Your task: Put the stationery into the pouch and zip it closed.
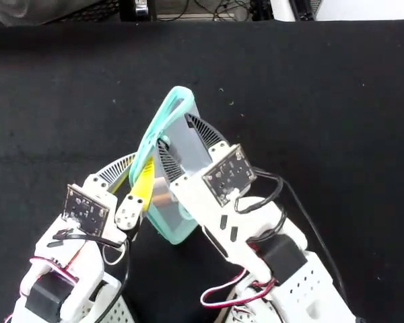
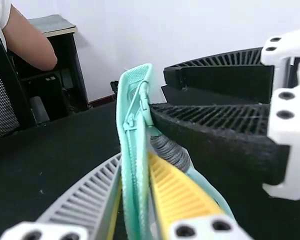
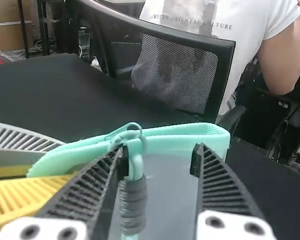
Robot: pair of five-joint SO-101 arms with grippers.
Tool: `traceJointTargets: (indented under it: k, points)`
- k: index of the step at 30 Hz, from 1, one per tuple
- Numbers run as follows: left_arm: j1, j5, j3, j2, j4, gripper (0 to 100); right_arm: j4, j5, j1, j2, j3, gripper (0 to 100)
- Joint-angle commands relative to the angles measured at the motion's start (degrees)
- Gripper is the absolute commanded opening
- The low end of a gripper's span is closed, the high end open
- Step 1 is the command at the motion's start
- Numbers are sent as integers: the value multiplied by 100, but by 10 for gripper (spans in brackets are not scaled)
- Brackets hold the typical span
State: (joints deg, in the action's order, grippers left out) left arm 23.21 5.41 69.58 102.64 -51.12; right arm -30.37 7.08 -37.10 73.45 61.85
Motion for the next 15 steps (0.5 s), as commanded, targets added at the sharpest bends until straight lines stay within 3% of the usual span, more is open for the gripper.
traceJointTargets:
  k: [1, 8, 15]
  points:
    - [84, -9, -110, 0, 26, 29, -123, 404, -97, -4, -154, 212]
    - [31, -9, -110, 0, 9, 29, -976, 774, -580, 251, -312, 212]
    - [75, -9, -110, 0, 35, 29, -554, 774, -642, 611, -101, 212]
